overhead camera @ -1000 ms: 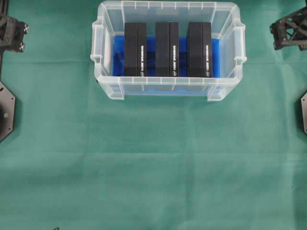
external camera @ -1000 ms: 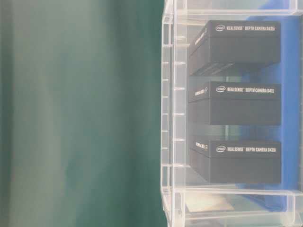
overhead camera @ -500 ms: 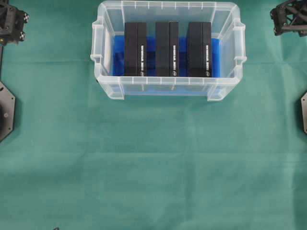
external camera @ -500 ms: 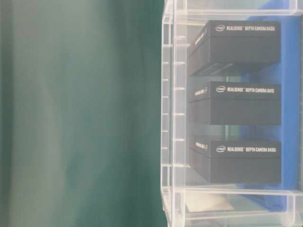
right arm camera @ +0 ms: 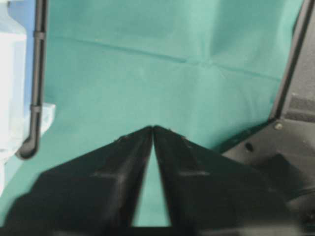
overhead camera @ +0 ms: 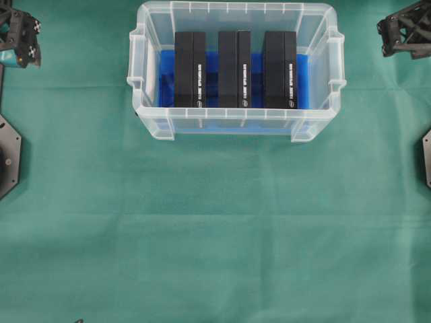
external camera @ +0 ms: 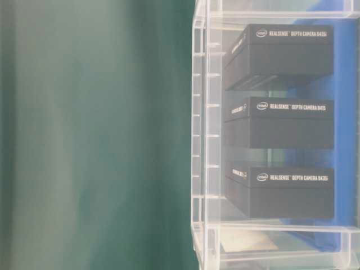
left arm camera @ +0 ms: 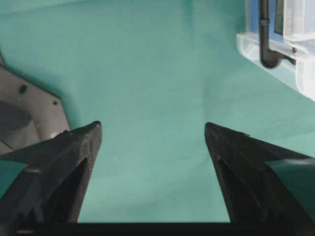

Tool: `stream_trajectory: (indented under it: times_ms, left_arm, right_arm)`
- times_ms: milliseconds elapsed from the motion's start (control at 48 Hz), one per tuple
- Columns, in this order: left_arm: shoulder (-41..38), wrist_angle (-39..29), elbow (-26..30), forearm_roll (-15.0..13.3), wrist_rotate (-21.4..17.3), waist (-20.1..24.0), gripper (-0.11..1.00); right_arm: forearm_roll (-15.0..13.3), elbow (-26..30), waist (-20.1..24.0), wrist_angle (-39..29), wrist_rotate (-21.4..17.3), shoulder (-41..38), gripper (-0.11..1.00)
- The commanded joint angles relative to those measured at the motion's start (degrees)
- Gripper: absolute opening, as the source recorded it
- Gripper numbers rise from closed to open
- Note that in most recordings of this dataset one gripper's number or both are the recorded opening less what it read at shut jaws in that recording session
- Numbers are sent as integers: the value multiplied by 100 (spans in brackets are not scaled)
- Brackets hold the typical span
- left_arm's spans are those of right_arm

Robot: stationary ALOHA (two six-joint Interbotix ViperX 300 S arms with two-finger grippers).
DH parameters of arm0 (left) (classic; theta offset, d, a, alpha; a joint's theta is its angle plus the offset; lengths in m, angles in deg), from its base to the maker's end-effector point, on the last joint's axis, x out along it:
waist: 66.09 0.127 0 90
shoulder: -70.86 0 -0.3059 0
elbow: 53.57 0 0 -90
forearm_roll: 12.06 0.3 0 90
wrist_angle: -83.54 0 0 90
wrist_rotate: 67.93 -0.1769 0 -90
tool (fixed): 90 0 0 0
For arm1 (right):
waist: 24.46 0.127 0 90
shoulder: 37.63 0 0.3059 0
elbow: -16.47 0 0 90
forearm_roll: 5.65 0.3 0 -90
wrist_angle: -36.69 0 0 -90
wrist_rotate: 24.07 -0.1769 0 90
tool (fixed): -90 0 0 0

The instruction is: Take out the box from the case.

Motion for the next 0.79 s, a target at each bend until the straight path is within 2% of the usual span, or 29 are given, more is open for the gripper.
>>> stream_trajectory:
  times_ms: [0, 125, 208, 563, 771]
  left_arm:
    - [18, 35, 53, -9, 9, 9, 87]
    - [18, 44, 35, -9, 18, 9, 89]
    - [18, 44, 18, -9, 18, 18, 90]
    - [18, 53, -53, -9, 26, 18, 90]
    - [44, 53, -62, -9, 185, 9, 90]
  right_arm:
    - [-44, 53, -18, 26, -9, 44, 45]
    - [-193, 44, -18, 26, -185, 35, 81]
    - [-211, 44, -18, 18, -264, 35, 94]
    - [-202, 53, -18, 18, -299, 26, 95]
    - [-202, 70, -18, 18, -299, 0, 95]
